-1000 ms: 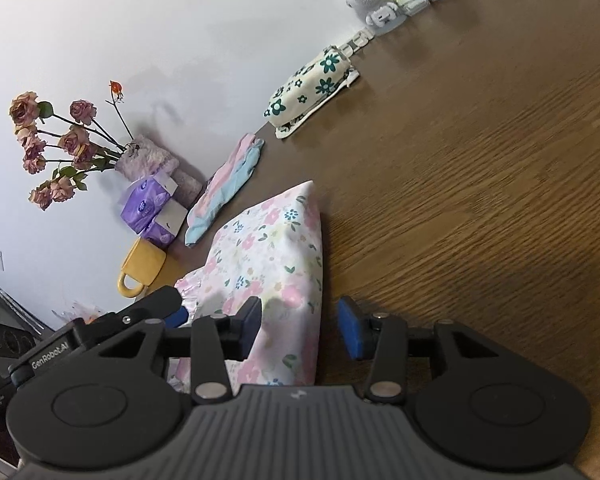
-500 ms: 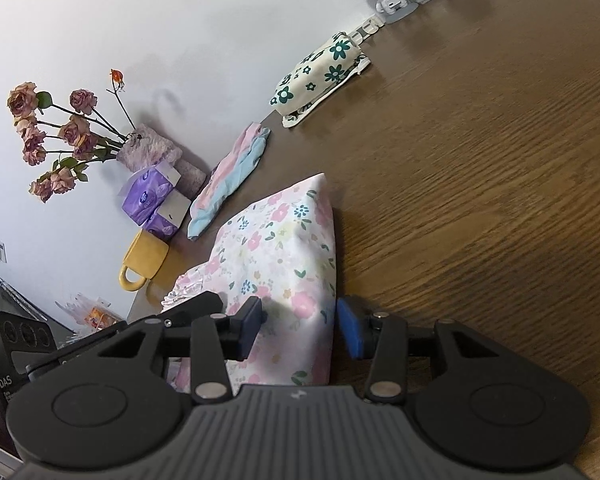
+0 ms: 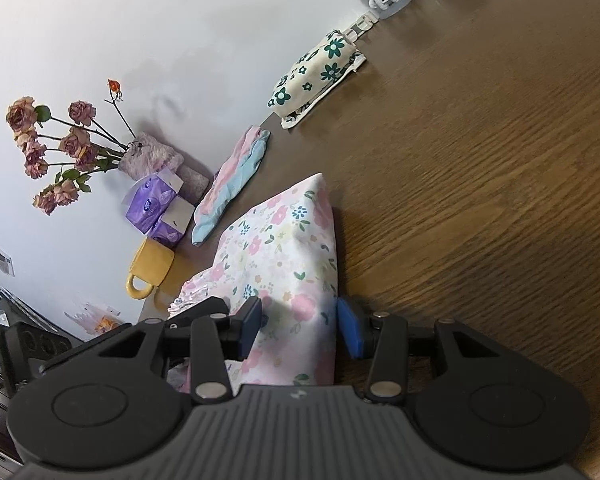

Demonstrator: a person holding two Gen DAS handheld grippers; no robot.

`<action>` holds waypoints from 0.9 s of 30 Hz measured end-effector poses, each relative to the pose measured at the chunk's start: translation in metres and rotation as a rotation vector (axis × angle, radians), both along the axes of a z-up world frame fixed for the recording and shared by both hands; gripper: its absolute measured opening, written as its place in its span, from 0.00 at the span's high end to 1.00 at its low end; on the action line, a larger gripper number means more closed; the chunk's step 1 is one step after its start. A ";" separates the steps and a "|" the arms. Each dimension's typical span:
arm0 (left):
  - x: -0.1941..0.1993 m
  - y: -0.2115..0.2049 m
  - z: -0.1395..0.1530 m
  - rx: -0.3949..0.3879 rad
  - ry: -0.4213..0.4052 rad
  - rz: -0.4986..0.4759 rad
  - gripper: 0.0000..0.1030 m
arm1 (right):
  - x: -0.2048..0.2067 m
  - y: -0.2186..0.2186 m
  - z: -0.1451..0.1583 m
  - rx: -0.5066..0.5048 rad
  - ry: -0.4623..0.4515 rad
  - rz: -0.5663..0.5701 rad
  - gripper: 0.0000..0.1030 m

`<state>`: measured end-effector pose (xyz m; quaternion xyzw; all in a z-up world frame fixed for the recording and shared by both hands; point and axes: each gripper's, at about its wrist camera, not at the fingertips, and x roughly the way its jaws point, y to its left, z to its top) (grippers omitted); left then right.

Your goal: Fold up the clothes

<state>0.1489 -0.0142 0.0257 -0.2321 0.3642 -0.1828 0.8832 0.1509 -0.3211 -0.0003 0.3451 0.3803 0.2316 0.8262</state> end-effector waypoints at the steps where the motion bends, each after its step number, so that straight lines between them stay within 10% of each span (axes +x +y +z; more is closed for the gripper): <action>1: 0.000 0.001 -0.001 -0.004 0.002 -0.001 0.68 | 0.001 -0.001 -0.001 0.009 0.003 -0.003 0.59; 8: 0.003 0.005 -0.002 -0.037 0.018 -0.010 0.67 | 0.025 -0.002 -0.003 0.024 0.018 0.007 0.60; 13: -0.003 0.013 0.009 -0.050 -0.028 -0.028 0.36 | 0.032 -0.001 -0.006 0.040 0.037 0.026 0.65; 27: -0.019 0.065 0.023 0.205 -0.088 -0.059 0.31 | 0.038 0.015 0.025 -0.123 0.002 0.055 0.84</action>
